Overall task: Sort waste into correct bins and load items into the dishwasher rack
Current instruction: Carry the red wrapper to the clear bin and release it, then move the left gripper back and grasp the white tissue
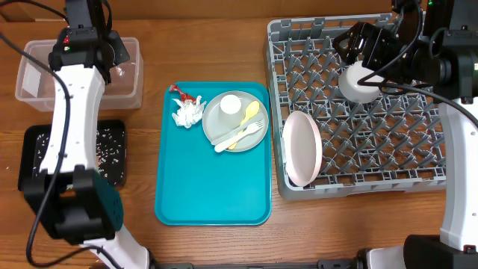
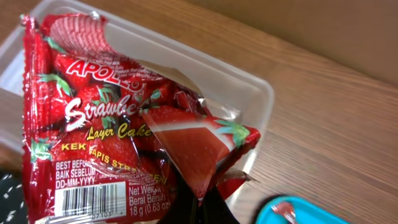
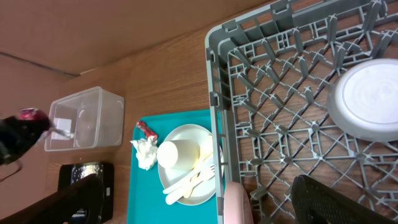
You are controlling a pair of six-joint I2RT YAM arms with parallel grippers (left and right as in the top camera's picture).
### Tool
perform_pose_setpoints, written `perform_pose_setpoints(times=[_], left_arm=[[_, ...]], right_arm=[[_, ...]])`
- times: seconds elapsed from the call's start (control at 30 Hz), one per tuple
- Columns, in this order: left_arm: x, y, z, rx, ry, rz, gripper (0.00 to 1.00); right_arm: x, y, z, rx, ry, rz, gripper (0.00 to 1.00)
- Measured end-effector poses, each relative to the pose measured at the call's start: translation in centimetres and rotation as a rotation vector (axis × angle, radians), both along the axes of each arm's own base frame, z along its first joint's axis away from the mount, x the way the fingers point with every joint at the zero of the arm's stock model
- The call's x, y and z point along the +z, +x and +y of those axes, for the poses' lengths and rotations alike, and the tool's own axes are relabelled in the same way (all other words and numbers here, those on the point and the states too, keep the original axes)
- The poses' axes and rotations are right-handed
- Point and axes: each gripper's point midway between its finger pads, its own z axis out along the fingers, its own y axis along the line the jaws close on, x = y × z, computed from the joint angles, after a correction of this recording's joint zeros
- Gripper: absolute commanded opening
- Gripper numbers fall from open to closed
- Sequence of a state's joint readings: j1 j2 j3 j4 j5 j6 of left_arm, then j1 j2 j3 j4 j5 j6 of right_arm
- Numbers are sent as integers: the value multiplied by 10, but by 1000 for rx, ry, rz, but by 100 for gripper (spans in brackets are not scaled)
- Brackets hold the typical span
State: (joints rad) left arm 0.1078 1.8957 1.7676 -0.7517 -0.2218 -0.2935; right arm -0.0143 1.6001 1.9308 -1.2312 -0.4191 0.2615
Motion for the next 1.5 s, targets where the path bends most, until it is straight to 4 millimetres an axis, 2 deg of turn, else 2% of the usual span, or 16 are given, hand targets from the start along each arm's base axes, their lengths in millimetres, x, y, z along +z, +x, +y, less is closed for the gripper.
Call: perform_pose_setpoints(times=[0.07,0.1,0.13,0.17,0.2,0.27,0.43,0.57,0.7,0.8,0.9,1.0,1.17,1.3,1.4,1.5], left_arm=[[-13,8,5,-3,9,9,13],[-20,9,8,-4,12,22,29],[-27,10,11,-6,15,39,51],[-33,10,13,-4,15,52,85],[-38,10,15,0,14,63,100],[-45,9,23,14,20,79,100],[-41,7,37,51,54,80,100],[-29,4,31,29,47,80,100],[11,0,-4,-87,-48,15,100],[46,-12,-49,-216,-147,-31,89],[53,-31,-93,-325,-215,16,87],[30,-48,-136,-419,-268,135,85],[-26,-53,-183,-556,-260,309,87],[-64,-55,-195,-592,-206,413,85],[-81,-59,-193,-616,-170,471,93],[-97,-65,-189,-639,-142,538,93]], right_arm=[[0,0,0,0,0,0,100],[0,0,0,0,0,-1,100],[0,0,0,0,1,0,100],[0,0,0,0,0,-1,100],[0,0,0,0,0,-1,100],[0,0,0,0,0,-1,100],[0,0,0,0,0,0,100],[0,0,0,0,0,0,100],[0,0,0,0,0,-1,100],[0,0,0,0,0,0,100],[0,0,0,0,-1,-1,100],[0,0,0,0,0,0,100],[0,0,0,0,0,0,100],[0,0,0,0,0,0,100],[0,0,0,0,0,0,100],[0,0,0,0,0,0,100]])
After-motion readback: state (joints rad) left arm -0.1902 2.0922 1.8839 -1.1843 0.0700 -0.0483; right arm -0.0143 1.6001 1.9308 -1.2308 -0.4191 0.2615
